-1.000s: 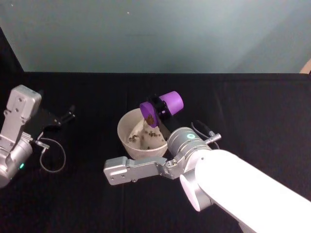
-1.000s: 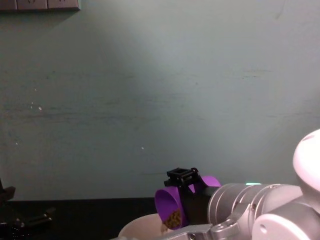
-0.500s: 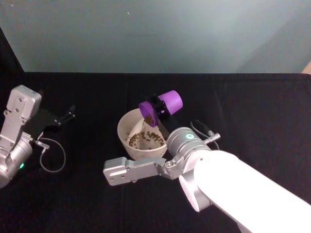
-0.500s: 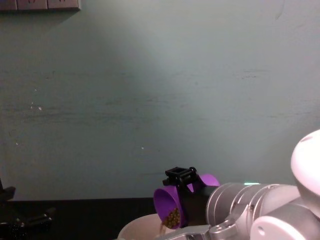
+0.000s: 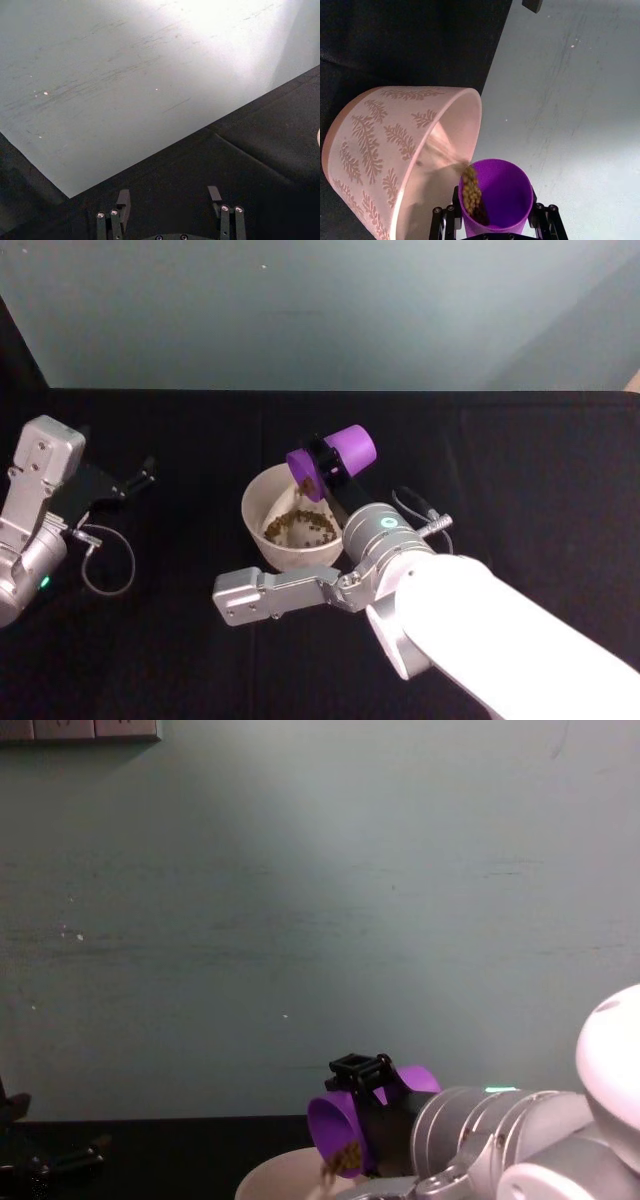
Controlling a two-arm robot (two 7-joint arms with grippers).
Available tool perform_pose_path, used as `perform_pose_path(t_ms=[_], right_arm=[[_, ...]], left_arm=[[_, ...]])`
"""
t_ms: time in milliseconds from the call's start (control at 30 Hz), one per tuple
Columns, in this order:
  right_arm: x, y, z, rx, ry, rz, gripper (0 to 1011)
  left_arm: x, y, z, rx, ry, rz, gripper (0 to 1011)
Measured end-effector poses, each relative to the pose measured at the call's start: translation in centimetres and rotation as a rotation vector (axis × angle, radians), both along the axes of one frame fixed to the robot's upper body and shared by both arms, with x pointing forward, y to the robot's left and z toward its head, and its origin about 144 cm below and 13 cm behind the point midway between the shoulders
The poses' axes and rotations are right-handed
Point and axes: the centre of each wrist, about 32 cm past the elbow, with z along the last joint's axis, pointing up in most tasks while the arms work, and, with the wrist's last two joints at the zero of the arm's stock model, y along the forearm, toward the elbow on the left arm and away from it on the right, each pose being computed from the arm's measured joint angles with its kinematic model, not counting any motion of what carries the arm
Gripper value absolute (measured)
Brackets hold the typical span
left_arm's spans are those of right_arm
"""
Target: Pick up the cup and pour the mung beans from the cup into the bowl.
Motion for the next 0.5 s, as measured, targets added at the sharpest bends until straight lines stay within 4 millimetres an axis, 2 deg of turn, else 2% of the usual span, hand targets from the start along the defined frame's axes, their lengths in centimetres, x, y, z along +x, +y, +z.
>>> perform_pose_path(t_ms=[500], right_arm=[[-0.23,0.3,-0.08,-0.033,-0.022,0.005,723]], left_arm=[[0.0,0.0,0.0,0.0,0.0,0.0,1000]])
